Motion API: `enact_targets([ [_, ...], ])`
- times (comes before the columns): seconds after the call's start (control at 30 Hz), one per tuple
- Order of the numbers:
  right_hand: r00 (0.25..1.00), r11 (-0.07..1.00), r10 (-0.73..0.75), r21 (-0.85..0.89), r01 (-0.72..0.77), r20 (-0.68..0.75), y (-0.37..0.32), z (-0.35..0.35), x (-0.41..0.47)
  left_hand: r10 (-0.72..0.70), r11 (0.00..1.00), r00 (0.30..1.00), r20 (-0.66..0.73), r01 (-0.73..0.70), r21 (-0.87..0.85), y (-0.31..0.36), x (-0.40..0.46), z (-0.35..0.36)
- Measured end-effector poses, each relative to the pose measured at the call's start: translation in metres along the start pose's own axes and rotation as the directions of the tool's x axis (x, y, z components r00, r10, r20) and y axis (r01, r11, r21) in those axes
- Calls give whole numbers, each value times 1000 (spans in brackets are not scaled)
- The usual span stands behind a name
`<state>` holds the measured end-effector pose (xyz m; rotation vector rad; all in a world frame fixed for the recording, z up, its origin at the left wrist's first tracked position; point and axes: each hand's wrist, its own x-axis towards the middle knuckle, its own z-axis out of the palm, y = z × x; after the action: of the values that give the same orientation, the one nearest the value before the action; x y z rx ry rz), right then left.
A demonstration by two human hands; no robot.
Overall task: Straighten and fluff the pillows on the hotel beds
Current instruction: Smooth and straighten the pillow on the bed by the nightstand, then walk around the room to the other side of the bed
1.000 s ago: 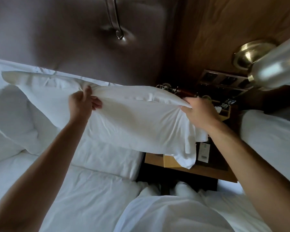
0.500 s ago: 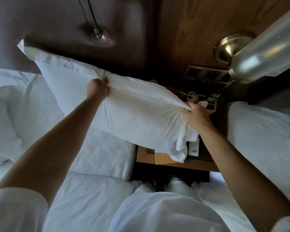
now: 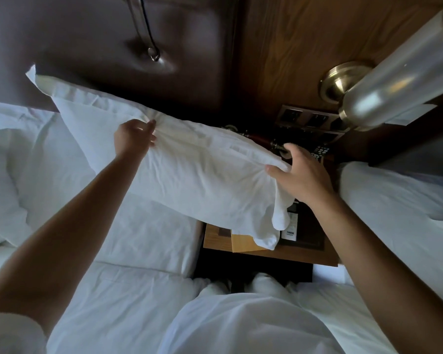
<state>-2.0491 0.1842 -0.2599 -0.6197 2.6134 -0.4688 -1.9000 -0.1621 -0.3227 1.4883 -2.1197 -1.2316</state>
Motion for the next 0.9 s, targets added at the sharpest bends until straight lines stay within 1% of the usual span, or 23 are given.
enact_targets([
  [0.1, 979, 982, -188, -41, 185, -76, -21, -19, -13, 120, 977, 993, 5, -119, 177, 10, -22, -23],
  [0.17, 941, 948, -318, -53, 314, -116, -39, -29, -20, 220, 943, 975, 16, -216, 252, 18, -43, -42],
  [0.27, 858, 871, -491, -56, 489, -147, -68, -37, -30, 350, 878, 936, -32, -316, 358, 27, -81, -73],
  [0.37, 754, 774, -631, -73, 629, -182, -86, -41, -39, 408, 853, 903, -135, -324, 410, 33, -127, -100],
  [0.5, 616, 633, -771, -85, 770, -159, -98, -51, -53, 434, 844, 854, -288, -273, 462, 31, -201, -129],
  [0.6, 499, 516, -853, -96, 851, -155, -97, -67, -67, 440, 835, 812, -382, -214, 507, 29, -251, -141],
  [0.7, 393, 412, -904, -95, 906, -171, -96, -83, -82, 445, 819, 781, -438, -158, 552, 29, -298, -144],
  [0.77, 291, 304, -949, -97, 948, -124, -101, -85, -102, 435, 805, 742, -510, -67, 590, 21, -348, -145],
  [0.8, 291, 304, -949, -95, 948, -122, -102, -86, -103, 451, 800, 737, -503, -83, 595, 22, -353, -142],
  [0.87, 176, 182, -980, -62, 981, -95, -115, -82, -130, 449, 771, 695, -561, 16, 637, 15, -406, -151],
  [0.9, 172, 179, -980, -63, 982, -97, -118, -83, -131, 453, 766, 696, -556, 15, 643, 17, -410, -152],
])
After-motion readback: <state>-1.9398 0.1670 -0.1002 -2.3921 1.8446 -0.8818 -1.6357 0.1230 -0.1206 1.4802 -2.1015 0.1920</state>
